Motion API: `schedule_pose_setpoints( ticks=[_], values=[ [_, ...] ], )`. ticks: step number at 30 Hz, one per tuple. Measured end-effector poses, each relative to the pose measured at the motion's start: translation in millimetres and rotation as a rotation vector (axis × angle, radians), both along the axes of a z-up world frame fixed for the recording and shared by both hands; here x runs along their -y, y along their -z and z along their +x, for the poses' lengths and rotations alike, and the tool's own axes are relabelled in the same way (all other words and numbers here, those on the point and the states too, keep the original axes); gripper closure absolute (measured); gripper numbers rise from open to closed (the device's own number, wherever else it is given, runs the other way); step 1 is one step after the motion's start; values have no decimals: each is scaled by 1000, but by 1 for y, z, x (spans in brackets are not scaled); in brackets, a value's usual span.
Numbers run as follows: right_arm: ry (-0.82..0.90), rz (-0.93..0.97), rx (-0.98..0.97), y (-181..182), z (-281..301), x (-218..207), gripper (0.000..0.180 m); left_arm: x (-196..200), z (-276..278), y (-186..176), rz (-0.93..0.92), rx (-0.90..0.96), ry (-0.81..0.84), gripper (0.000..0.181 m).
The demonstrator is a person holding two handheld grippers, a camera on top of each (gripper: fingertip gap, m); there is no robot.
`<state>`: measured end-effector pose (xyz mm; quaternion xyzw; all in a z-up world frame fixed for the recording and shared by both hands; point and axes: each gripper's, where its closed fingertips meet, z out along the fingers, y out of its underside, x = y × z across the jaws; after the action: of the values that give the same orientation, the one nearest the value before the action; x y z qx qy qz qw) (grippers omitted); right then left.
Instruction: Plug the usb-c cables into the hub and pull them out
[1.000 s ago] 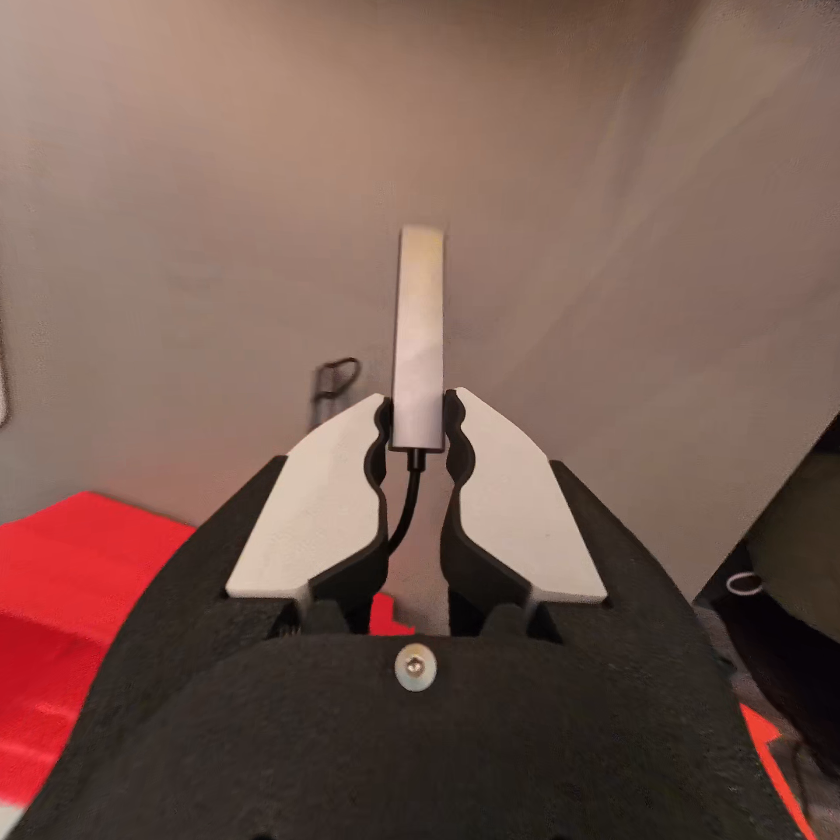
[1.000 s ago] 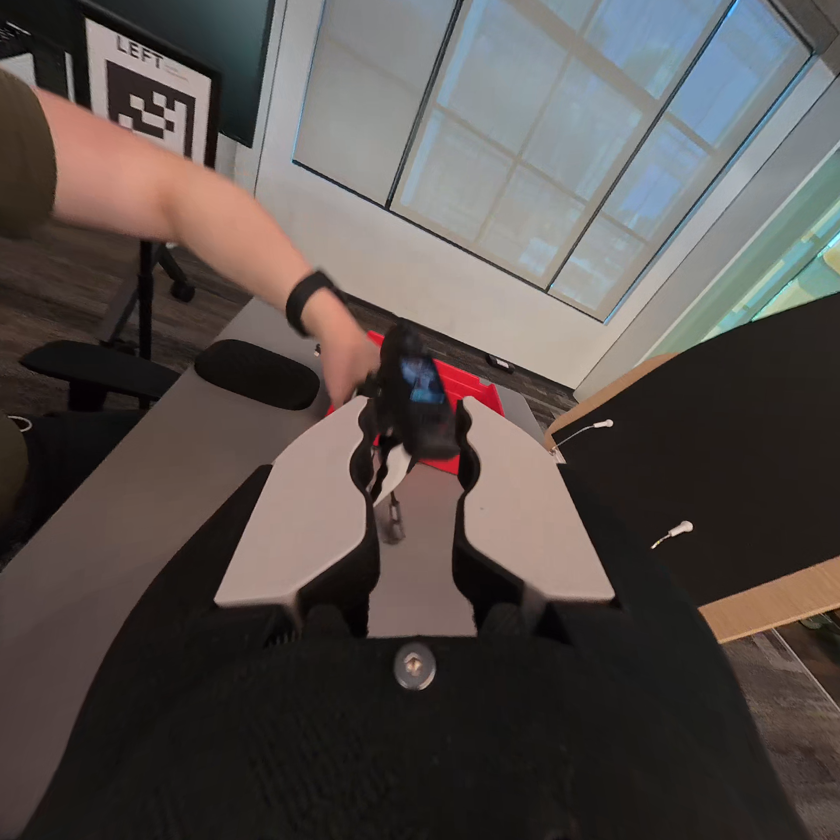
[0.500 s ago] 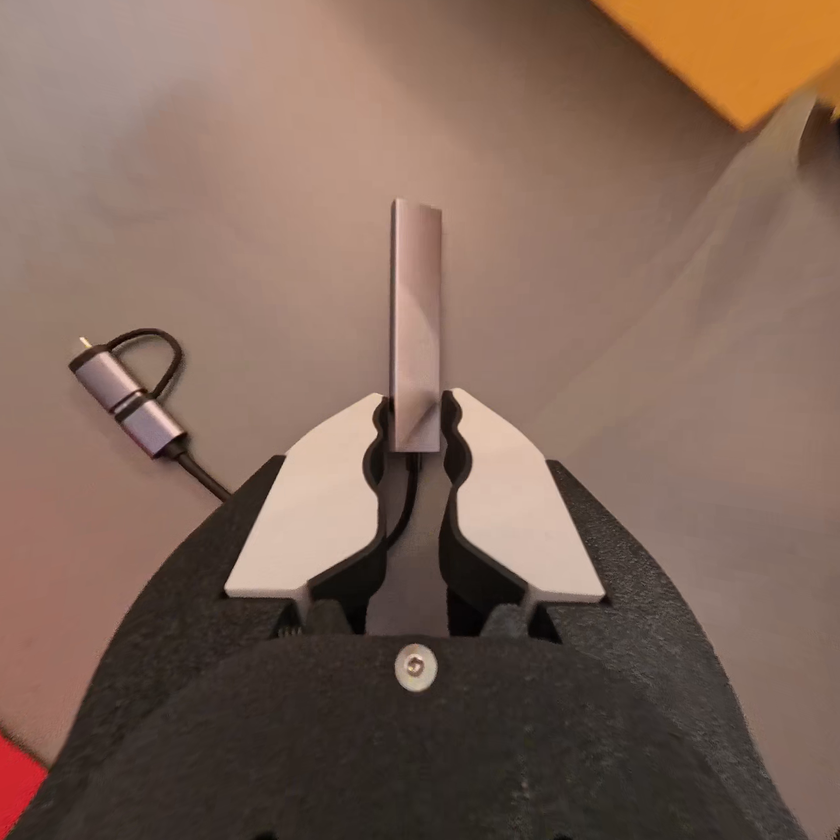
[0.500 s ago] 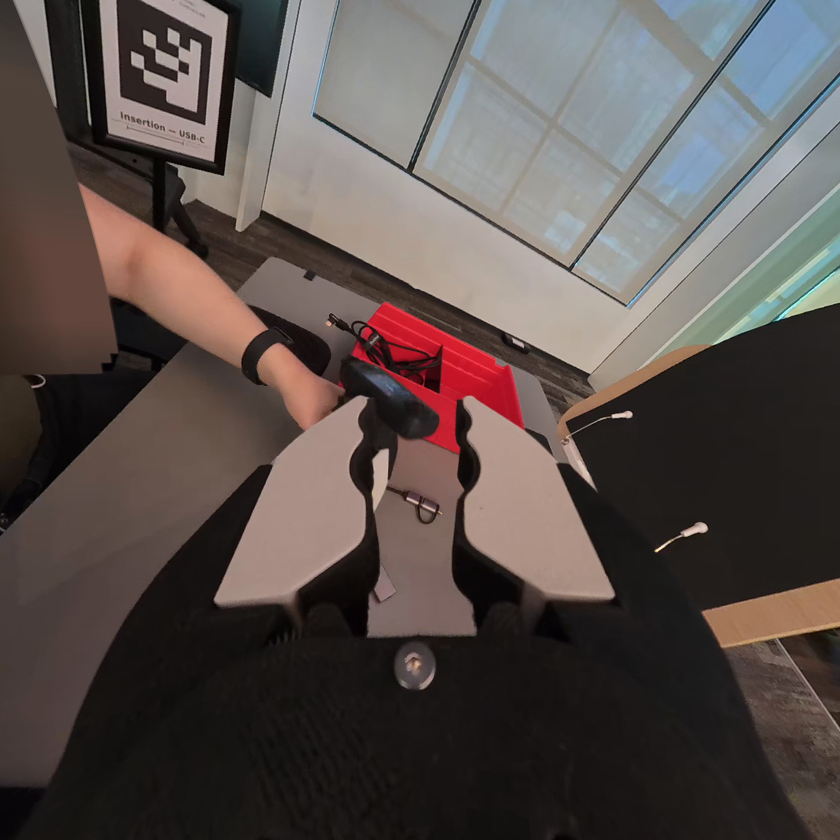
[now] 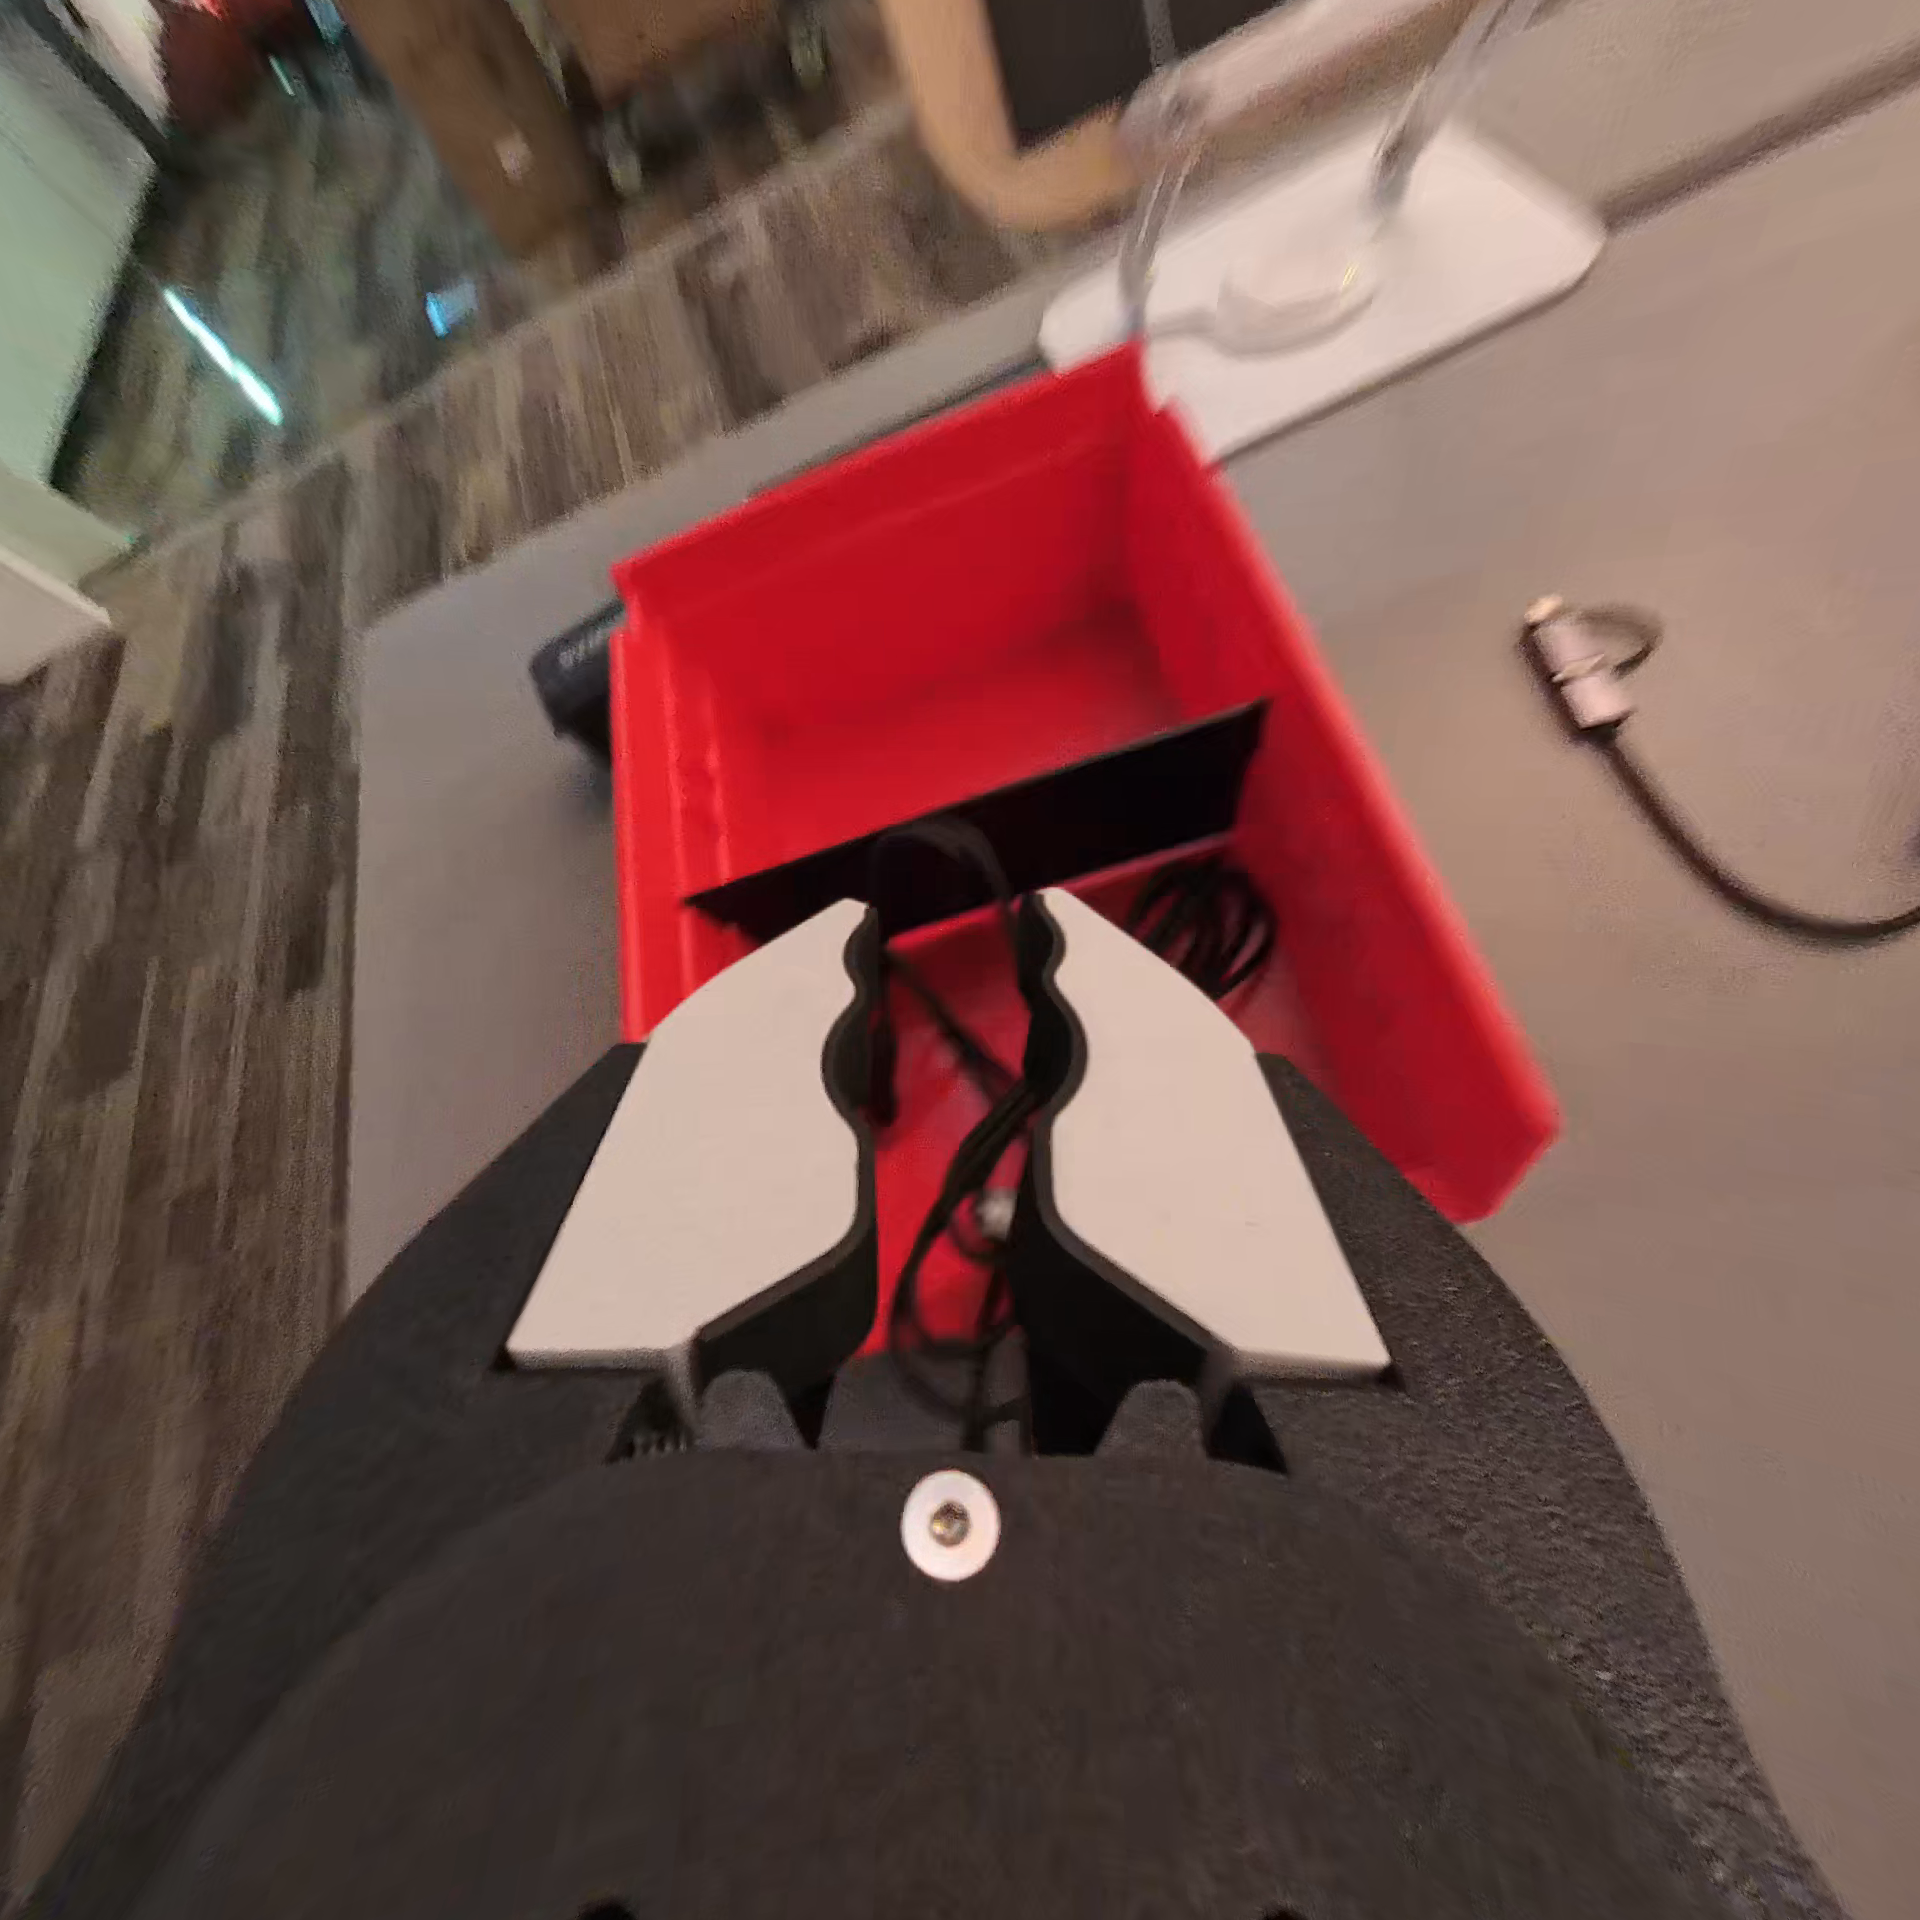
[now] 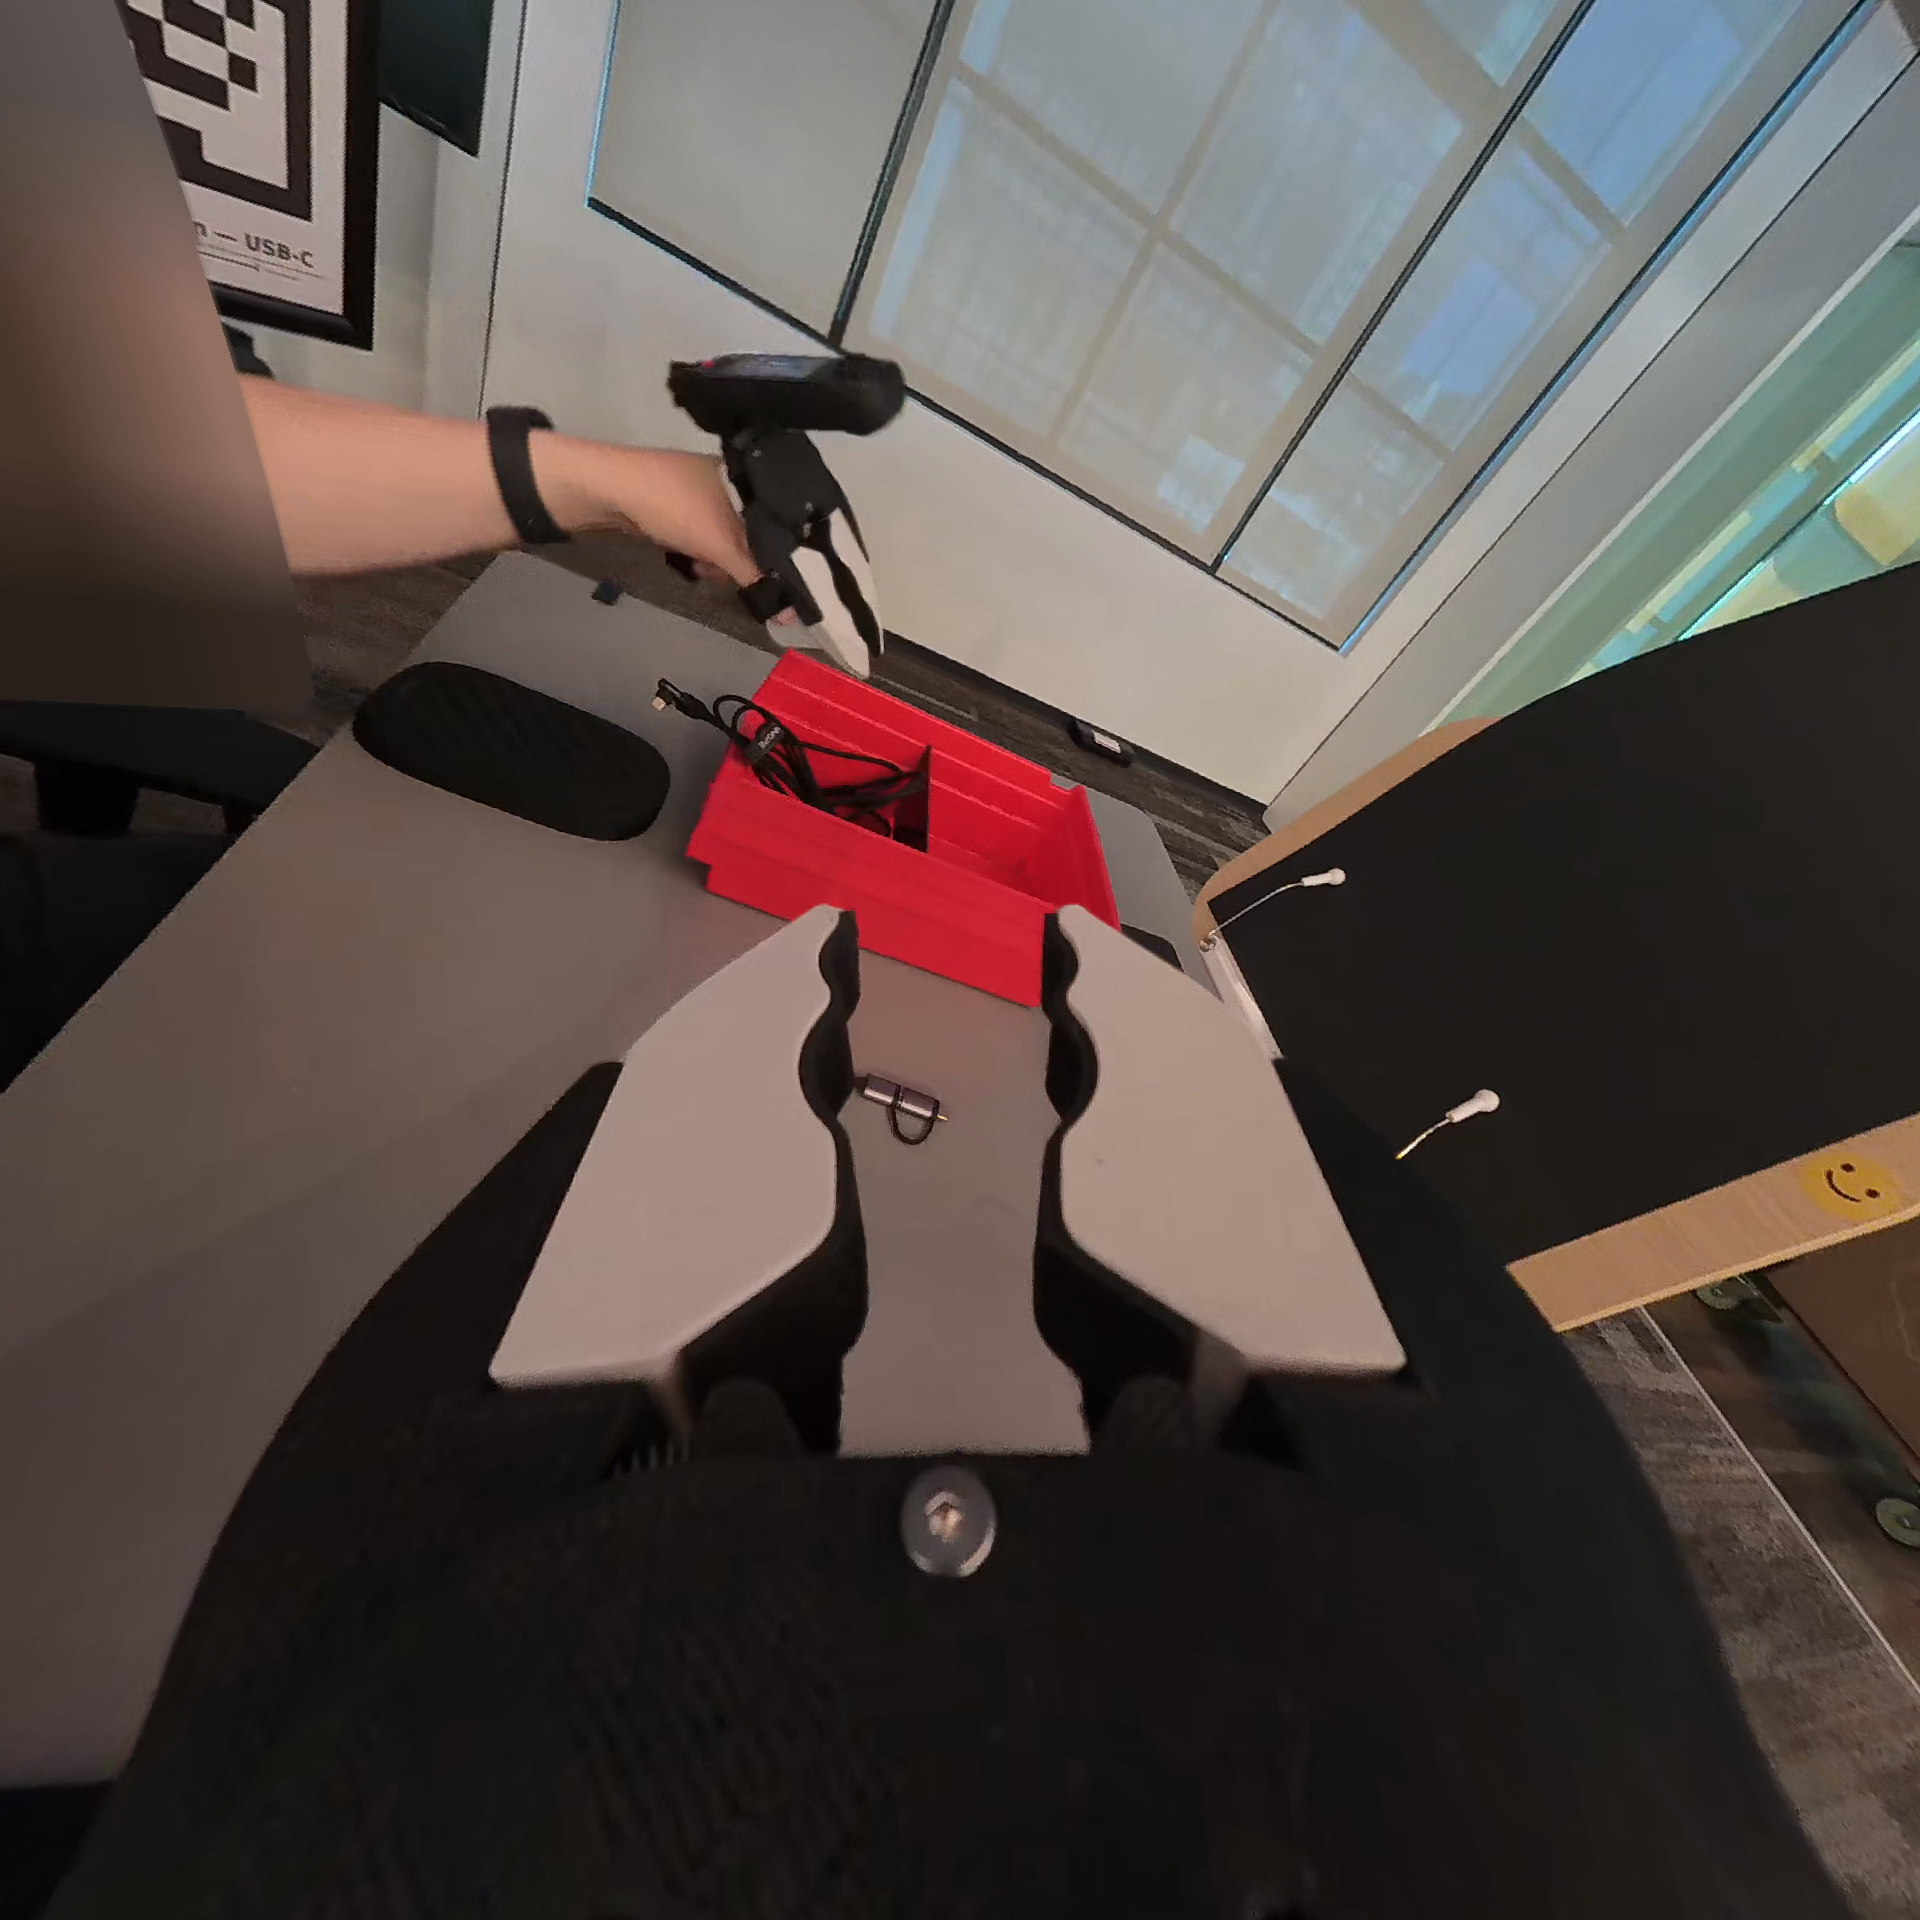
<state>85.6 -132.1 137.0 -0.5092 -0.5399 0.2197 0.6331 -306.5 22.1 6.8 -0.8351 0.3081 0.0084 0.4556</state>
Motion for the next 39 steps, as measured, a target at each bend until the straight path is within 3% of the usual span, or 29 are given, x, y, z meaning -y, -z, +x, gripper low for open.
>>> schedule_pose_setpoints(
  ticks=[4, 10, 14, 19, 39],
  values=[
    [12, 5, 14, 1, 1, 0, 145, -27, -41, 36, -186, -244, -97, 155],
    [12, -8, 8, 3, 4, -1, 145, -51, -54, 85, -337, -471, -102, 154],
    [20, -12, 29, 7, 4, -4, 145, -55, -56, 111, -435, -519, -76, 153],
    [11, -10, 39, 9, 4, -2, 145, -60, -58, 118, -431, -585, -73, 174],
    [14, 12, 3, 2, 7, 0, 146, -53, -28, -84, 20, -591, -102, 177]
  ],
)
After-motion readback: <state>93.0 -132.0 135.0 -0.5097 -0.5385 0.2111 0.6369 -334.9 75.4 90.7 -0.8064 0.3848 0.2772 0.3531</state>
